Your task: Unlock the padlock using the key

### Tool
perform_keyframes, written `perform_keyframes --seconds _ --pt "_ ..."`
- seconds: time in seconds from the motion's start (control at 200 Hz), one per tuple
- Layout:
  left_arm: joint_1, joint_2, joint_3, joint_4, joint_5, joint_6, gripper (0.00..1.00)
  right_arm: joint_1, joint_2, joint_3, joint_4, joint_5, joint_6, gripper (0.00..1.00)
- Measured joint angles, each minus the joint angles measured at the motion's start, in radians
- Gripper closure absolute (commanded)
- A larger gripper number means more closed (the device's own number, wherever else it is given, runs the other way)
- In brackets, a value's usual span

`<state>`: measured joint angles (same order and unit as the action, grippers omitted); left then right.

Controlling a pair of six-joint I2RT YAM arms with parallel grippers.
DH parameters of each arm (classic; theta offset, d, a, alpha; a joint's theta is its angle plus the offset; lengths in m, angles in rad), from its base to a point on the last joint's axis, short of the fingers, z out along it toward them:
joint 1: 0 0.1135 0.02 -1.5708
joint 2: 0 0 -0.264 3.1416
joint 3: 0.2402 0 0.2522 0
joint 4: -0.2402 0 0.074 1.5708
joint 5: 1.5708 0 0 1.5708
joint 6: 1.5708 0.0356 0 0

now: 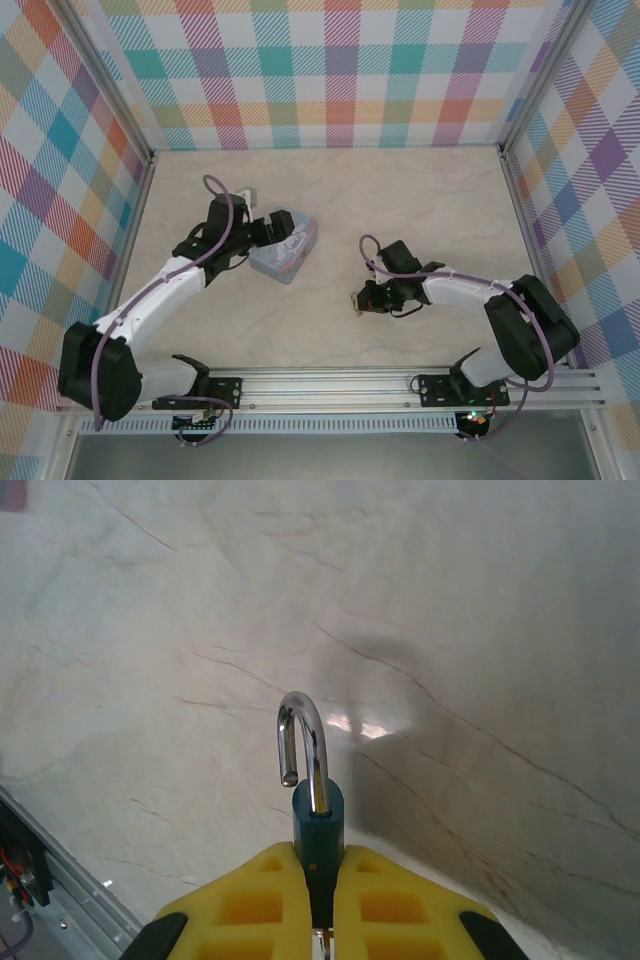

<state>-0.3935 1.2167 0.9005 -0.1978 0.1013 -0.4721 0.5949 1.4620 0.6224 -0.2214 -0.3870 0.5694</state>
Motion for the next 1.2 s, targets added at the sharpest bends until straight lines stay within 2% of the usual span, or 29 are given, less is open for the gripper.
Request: perform_keyframes --seconds 0.125,0.235,0.37,0.625,0.75,0.82,1.015,1.2 --pt "0.021 -0.055 0.0 -0.033 -0.031 0.015 0.0 0.0 0.019 -0.007 0.014 -0.008 0.003 0.82" --pt "0.043 -0.083 0.0 -0.072 -0.051 0.023 0.0 0.0 0.031 -0.008 0.016 0.007 0.005 0.65" --pt "0.068 -0.105 0.001 -0.116 -0.075 0.04 0.0 0.006 -0.002 -0.004 -0.006 0.05 -0.001 0.52" --pt "0.176 -0.13 0.048 -0.214 -0.174 0.09 0.0 -0.06 -0.237 0.04 -0.143 0.225 -0.064 0.28" --pt "0.214 -0.174 0.04 -0.2 -0.227 0.109 0.0 -0.119 -0.356 0.061 -0.146 0.305 -0.126 0.13" --pt "0.234 -0.193 0.017 -0.163 -0.256 0.126 0.0 -0.157 -0.414 0.061 -0.135 0.354 -0.163 0.0" --pt "0.281 -0.201 -0.139 0.014 -0.338 0.208 0.0 -0.307 -0.491 0.011 0.0 0.441 -0.275 0.0" --pt "0.306 -0.17 -0.3 0.203 -0.405 0.286 0.0 -0.482 -0.431 -0.124 0.211 0.473 -0.364 0.0"
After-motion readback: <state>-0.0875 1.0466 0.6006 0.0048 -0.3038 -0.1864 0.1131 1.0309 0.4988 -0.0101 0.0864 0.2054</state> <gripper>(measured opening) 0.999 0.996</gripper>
